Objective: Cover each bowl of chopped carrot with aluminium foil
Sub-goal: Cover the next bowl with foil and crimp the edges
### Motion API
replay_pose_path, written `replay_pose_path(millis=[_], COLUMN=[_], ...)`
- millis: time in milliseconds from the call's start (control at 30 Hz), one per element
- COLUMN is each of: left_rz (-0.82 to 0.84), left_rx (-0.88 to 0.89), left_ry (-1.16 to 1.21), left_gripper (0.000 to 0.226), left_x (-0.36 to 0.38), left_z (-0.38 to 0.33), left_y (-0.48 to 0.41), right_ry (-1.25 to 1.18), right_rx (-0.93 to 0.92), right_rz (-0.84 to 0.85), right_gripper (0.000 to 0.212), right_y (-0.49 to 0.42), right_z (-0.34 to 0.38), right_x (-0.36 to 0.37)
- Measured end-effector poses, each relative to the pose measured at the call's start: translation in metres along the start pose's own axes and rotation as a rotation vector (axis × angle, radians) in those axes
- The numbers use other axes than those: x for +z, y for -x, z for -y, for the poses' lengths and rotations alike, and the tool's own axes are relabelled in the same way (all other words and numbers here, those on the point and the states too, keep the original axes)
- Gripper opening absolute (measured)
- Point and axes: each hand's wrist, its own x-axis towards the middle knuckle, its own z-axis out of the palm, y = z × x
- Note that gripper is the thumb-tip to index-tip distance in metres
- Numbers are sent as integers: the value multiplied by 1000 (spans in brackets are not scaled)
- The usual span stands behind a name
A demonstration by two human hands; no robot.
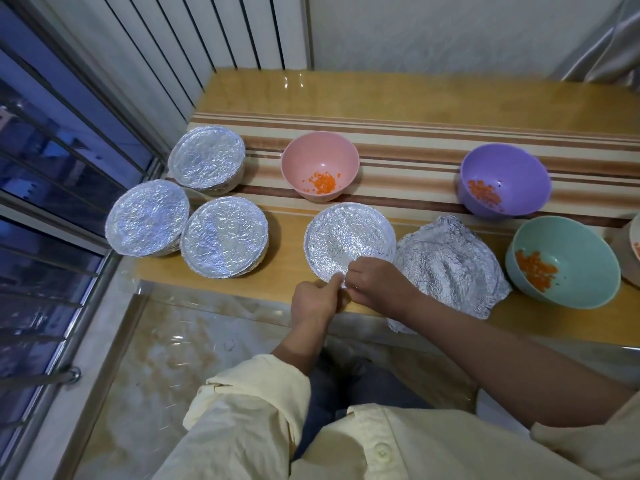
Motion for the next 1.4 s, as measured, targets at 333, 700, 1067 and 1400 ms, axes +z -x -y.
replay_pose_path(millis=[333,700,1067,1400], left_rz=[-7,-40,-25,-85], left_rx=[6,97,130,61], left_ry=[-39,-193,-277,-49], left_gripper=[55,45,44,58], left_x=[3,-1,-19,-3], left_z=[-1,-2,-8,5], left_y=[2,-6,-17,7], right_ry=[9,7,-27,18], right_rx=[31,51,55,2], right_rz=[-31,-32,5,39], right_gripper=[27,28,25,30], right_y=[0,-2,3,-5], right_z=[3,6,-2,6], right_x=[3,6,2,2])
